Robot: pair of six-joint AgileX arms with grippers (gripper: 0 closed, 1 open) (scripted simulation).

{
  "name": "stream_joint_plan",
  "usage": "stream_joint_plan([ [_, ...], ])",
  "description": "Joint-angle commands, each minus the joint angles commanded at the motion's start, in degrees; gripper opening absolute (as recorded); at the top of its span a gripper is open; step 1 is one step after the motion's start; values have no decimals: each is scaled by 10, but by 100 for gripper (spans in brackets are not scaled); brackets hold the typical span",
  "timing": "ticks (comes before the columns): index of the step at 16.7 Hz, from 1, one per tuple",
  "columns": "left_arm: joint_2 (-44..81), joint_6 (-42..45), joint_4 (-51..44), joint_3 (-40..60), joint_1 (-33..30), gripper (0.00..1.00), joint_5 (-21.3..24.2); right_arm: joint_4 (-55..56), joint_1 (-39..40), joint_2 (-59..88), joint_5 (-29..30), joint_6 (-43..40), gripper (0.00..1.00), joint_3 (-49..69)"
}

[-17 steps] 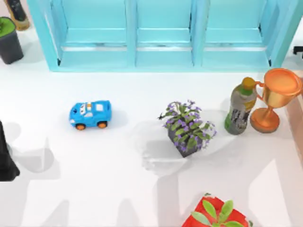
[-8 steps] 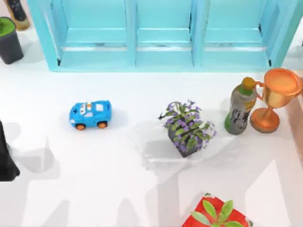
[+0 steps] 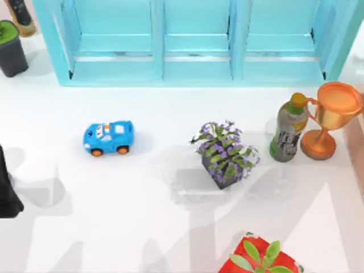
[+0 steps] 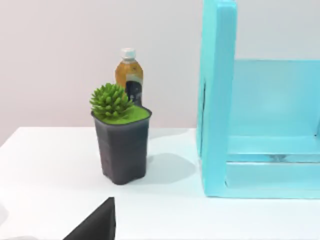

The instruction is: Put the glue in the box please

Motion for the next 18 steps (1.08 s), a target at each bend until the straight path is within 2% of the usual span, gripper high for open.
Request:
stream_joint_plan([
  [6, 0, 0, 0, 0, 0, 100, 0, 18, 30, -2, -18, -25, 0, 18],
  [12, 0, 0, 0, 0, 0, 100, 0, 13, 24, -4, -21, -30, 0, 16],
  [15, 0, 0, 0, 0, 0, 100, 0, -40, -10, -34, -45, -80, 0, 12],
  [18, 0, 0, 0, 0, 0, 100, 0, -132, -64, -84, -93, -181, 0, -2],
])
